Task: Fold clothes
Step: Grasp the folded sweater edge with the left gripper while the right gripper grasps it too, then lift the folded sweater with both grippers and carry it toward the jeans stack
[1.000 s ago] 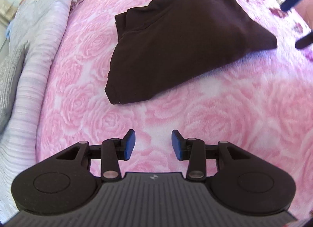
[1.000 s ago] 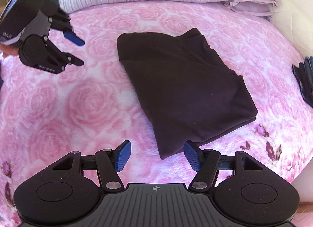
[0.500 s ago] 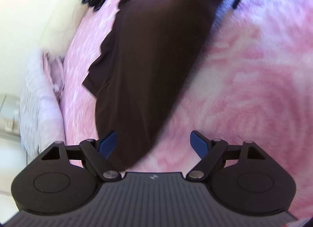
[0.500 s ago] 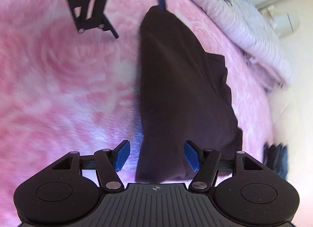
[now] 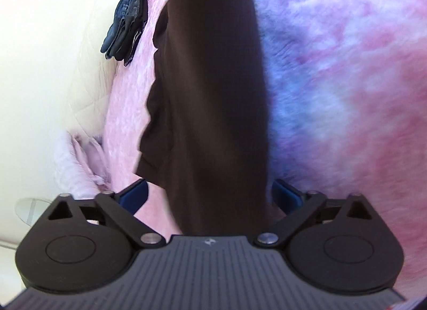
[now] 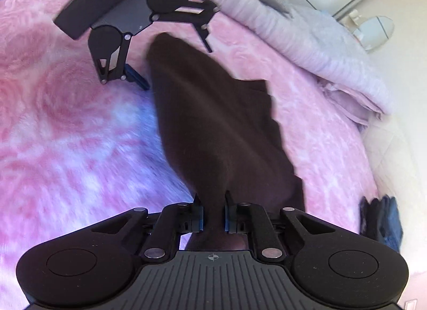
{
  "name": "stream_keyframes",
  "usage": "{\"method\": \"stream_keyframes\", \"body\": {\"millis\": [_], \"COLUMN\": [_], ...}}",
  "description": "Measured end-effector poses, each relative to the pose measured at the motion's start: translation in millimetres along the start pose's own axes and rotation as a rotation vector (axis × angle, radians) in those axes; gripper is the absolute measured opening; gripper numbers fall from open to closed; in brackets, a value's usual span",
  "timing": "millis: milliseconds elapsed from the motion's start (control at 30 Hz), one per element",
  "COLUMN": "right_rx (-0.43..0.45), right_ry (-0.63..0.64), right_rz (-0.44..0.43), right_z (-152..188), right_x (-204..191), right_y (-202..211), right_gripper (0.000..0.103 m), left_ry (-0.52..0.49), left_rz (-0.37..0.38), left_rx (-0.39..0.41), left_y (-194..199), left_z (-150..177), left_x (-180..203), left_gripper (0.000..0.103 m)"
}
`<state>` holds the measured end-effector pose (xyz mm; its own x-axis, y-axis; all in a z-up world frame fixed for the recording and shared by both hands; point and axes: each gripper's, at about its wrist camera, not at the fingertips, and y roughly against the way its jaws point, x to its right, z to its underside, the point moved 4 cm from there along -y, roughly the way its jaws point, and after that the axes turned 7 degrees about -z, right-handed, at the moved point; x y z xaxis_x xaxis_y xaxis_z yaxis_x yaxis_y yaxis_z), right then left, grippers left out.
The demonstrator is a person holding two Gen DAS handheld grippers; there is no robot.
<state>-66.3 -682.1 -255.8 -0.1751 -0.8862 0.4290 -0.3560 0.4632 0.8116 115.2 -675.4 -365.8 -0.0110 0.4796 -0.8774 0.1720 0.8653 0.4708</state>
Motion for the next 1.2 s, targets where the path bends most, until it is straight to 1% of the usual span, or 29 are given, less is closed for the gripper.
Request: {"method": "stream_keyframes", "body": {"millis": [67,100,133,200,233,267,300,333,367,433,500,600,667,700,733,767,800,833,900,1033,1100,1133,1200], "right_rx": [-0.02,-0.036,-0.052,-0.082,-0.09,-0.093,-0.086,-0.079,-0.064,-0.061,-0.042,-0.022,-0.045,-0.057,-0.067,-0.069,-0.064,-0.059,-0.052,-0.041,-0.03,-0.03,-0.031], "right_ry": [0.015,0.037,0.073,0.144,0.165,0.17,0.161,0.153,0.154,0.156,0.181,0.187,0.21,0.221,0.22,0.206,0.2,0.194,0.183,0.165,0.183,0.181,0.178], "right_rz": [-0.008,-0.016,-0.014,-0.01,0.018,0.065,0.113,0.157,0.154,0.144,0.184,0.245,0.264,0.272,0.239,0.194,0.16,0.126,0.075,-0.007,-0.058,-0.076,-0.111], "right_z": [13,21,27,39,42,43,42,41,38,31,27,18,16,16,18,19,20,21,24,26,28,31,37], "right_x": [0,-4,-11,-27,-33,-39,-46,-52,-60,-76,-86,-78,-64,-57,-50,-43,-38,-32,-19,13,20,25,35], "right_y": [11,11,8,1,-4,-8,-10,-12,-13,-21,-32,-53,-63,-68,-72,-71,-65,-59,-45,-4,27,42,72], "right_gripper": [0.012,0.013,0.013,0.013,0.015,0.035,0.07,0.081,0.086,0.086,0.086,0.085,0.085,0.081,0.078,0.062,0.036,0.032,0.027,0.026,0.026,0.025,0.024], "left_ry": [0.008,0.014,0.019,0.039,0.058,0.079,0.094,0.104,0.116,0.143,0.165,0.185,0.189,0.192,0.194,0.196,0.198,0.2,0.202,0.187,0.187,0.197,0.248], "left_rz": [0.04,0.064,0.088,0.108,0.113,0.115,0.113,0.112,0.114,0.123,0.134,0.149,0.159,0.166,0.172,0.178,0.185,0.194,0.223,0.293,0.338,0.359,0.401], "left_rx": [-0.01,-0.018,-0.025,-0.04,-0.053,-0.064,-0.07,-0.074,-0.079,-0.09,-0.1,-0.118,-0.133,-0.142,-0.152,-0.161,-0.169,-0.176,-0.186,-0.225,-0.255,-0.267,-0.281], "left_y": [-5,-7,-8,-9,-10,-10,-10,-10,-12,-13,-15,-11,-8,-6,-4,-1,3,7,20,50,66,74,89], "left_z": [-5,-9,-12,-18,-19,-18,-18,-18,-18,-18,-16,-16,-17,-18,-20,-22,-25,-29,-39,-67,-85,-94,-112], "left_x": [-2,-2,-1,0,1,0,0,-1,-2,-5,-8,-11,-12,-13,-15,-18,-21,-26,-37,-62,-76,-85,-103], "left_gripper": [0.071,0.049,0.03,0.022,0.02,0.02,0.019,0.019,0.019,0.019,0.019,0.019,0.017,0.015,0.014,0.014,0.013,0.012,0.012,0.012,0.012,0.012,0.011]}}
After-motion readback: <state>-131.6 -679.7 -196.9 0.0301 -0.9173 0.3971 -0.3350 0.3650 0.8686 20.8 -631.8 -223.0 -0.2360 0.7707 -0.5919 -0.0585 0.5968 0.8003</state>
